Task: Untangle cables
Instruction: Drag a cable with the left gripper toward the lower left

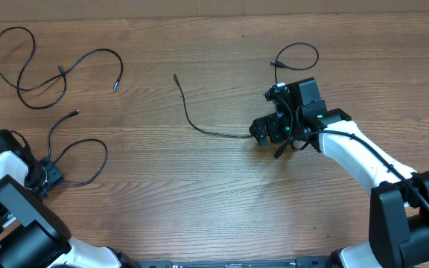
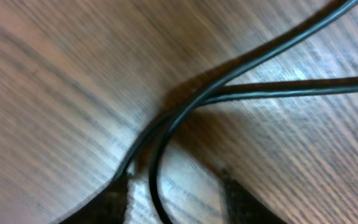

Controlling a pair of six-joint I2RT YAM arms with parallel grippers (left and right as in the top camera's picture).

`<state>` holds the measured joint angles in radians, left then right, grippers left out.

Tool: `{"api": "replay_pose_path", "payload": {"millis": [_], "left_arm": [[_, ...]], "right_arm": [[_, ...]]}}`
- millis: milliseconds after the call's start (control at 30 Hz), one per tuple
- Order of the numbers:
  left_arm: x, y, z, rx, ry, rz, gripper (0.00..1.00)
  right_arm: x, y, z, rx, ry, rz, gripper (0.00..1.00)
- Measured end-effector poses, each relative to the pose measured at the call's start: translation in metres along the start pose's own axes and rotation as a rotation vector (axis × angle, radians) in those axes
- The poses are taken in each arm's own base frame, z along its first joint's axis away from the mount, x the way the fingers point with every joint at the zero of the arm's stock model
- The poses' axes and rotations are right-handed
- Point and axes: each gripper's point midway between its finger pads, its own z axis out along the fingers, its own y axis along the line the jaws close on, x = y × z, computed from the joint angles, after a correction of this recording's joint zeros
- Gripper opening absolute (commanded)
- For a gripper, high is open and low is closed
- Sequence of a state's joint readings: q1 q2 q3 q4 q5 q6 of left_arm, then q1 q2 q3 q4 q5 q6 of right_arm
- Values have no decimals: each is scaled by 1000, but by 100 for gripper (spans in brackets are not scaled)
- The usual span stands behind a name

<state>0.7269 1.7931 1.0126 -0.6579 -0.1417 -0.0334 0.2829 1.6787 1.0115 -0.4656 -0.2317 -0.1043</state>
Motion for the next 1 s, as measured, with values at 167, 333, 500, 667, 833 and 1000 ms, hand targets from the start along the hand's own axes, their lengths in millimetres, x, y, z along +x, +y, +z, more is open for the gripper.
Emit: {"api": "replay_pose_path", "payload": {"millis": [167, 333, 500, 667, 833, 1000], "left_arm": [[-10, 10, 4, -62, -27, 6, 4], [-16, 32, 7, -174, -48, -24, 4], [-22, 49, 8, -223, -49, -46, 4], [-48, 54, 5, -235, -111, -56, 4], [-85, 60, -8, -244, -243, -95, 4], [-88, 69, -8, -249, -256, -121, 22]], "right_arm": [[0, 0, 0, -1, 0, 0, 100], [0, 0, 0, 0, 1, 0, 100], [0, 0, 0, 0, 0, 0, 100], [0, 0, 0, 0, 0, 0, 100], [0, 0, 0, -1, 0, 0, 100], [0, 0, 0, 0, 0, 0, 100]]}}
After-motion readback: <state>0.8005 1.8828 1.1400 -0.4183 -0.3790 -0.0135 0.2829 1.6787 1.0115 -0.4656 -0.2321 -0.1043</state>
